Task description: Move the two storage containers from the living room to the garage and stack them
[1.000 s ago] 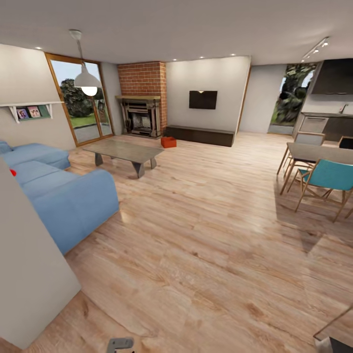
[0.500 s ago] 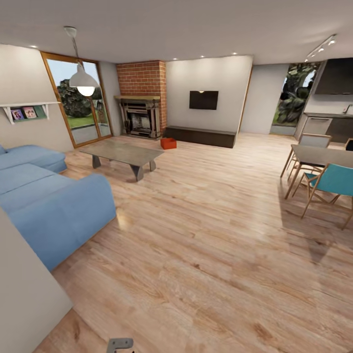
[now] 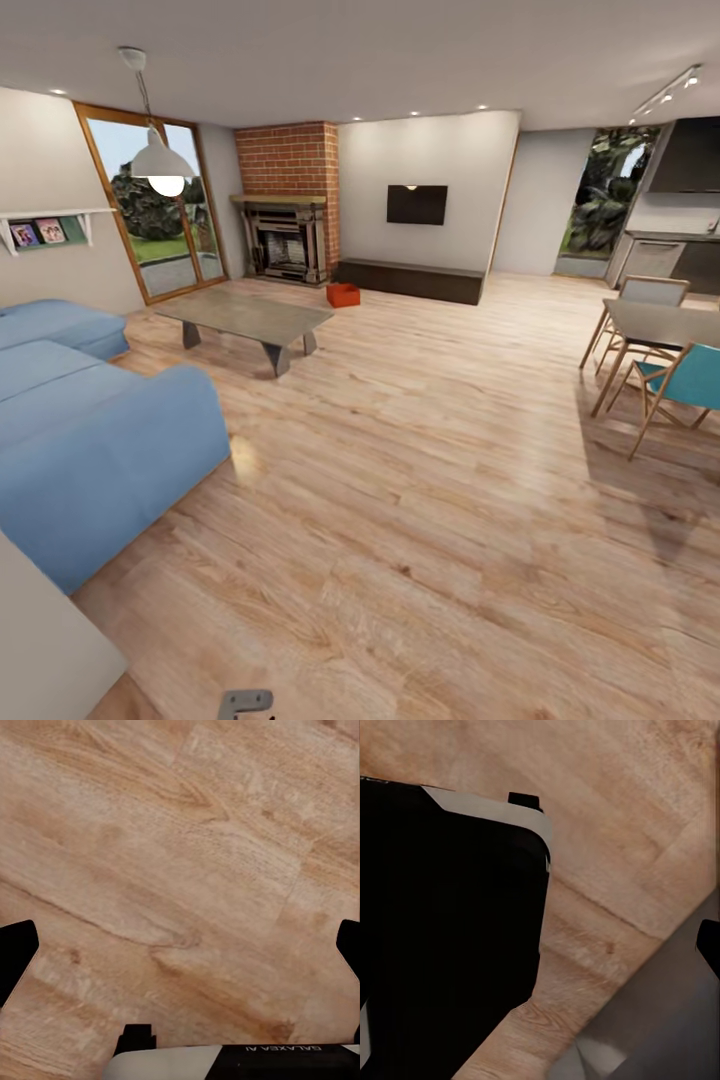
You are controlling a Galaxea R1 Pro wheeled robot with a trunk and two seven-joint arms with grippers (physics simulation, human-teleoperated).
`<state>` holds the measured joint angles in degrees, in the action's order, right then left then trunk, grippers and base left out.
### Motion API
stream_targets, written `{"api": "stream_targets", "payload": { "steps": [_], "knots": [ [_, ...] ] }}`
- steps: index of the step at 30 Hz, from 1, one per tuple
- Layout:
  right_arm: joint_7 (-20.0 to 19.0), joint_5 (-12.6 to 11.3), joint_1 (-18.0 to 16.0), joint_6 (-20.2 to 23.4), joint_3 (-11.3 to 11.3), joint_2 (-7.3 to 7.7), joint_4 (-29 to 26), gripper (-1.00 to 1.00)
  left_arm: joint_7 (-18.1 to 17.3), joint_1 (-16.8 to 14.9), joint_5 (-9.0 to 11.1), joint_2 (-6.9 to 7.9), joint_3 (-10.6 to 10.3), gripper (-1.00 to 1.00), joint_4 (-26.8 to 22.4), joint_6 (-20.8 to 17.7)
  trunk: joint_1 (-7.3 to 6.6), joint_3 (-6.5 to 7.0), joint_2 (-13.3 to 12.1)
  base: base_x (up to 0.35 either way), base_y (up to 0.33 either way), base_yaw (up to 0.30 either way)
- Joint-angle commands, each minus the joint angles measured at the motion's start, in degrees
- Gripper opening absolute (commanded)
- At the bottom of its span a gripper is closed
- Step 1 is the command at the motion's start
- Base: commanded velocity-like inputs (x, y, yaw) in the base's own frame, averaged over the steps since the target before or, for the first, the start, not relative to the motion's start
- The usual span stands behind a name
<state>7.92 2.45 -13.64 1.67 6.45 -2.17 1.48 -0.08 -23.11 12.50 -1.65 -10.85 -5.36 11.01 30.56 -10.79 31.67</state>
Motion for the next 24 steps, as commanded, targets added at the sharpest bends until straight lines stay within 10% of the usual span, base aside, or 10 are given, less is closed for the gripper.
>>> {"api": "stream_targets", "payload": {
  "steps": [1, 24],
  "knots": [
    [0.2, 0.3, -0.1, 0.2, 0.4, -0.01, 0.1, 1.00, 0.0, 0.0, 0.6, 0.02, -0.5, 1.00, 0.1, 0.4, 0.05, -0.09, 0.1, 0.345, 0.000, 0.000],
    [0.2, 0.3, -0.1, 0.2, 0.4, -0.03, 0.1, 1.00, 0.0, 0.0, 0.4, -0.02, -0.5, 1.00, 0.1, 1.6, 0.05, -0.09, 0.1, 0.345, -0.025, 0.000]
  ]
}}
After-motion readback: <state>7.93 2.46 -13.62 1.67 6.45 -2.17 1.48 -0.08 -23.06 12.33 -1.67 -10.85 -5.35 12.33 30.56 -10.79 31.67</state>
